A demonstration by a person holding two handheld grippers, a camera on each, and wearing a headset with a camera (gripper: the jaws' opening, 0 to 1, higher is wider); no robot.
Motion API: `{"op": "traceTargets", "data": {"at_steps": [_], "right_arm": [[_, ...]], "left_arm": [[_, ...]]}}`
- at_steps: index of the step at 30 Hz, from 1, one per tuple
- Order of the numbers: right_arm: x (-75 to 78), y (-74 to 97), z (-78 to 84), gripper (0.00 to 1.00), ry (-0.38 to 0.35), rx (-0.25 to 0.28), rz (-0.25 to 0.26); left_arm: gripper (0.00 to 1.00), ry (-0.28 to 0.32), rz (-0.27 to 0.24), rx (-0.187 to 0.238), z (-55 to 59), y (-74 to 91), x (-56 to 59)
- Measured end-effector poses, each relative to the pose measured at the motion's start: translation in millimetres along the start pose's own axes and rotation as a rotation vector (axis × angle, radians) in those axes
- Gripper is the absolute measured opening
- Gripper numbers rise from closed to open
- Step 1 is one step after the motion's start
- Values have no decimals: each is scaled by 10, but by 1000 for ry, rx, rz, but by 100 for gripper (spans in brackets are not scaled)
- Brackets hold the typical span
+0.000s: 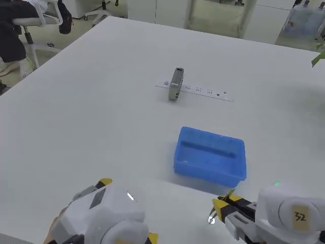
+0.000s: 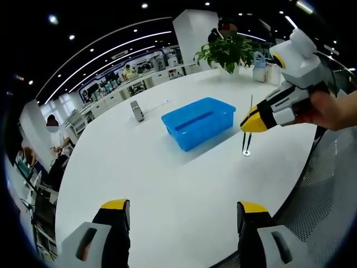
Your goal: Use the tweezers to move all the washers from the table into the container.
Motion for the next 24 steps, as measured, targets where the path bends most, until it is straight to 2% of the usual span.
{"op": "traceTargets", "data": {"at_steps": [6,12,17,19,21,22,23,24], "right_arm": [[22,-28,10,2,-21,3,-1],[11,-22,16,2,-5,3,1],[14,-19,17,1,-16,3,14],[9,-24,14,1,-10,4,14],[8,-26,11,1,-5,3,14],[8,-25,11,1,-5,3,13],[11,-24,12,1,-8,4,14],[14,-22,14,1,-12,7,15]], "left_arm": [[80,-2,1,-3,2,-3,1],[80,-5,-1,-5,5,-6,0],[78,-9,-4,6,-16,6,-4],[75,-3,0,35,-71,32,-8],[70,23,41,74,-161,48,49],[68,25,55,78,-195,56,70],[66,19,69,83,-234,65,93],[61,-7,88,90,-328,72,127]]}}
Point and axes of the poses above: the centre of the closed fingertips' face, and the gripper's own axes: y roughly backward along the fingers, x roughly to its right, z roughly out of its underside, the point moved 1 cm from there along y, roughly backward along the fingers, and after that the axes turned 1 degree about -x, right-handed, at the moved point
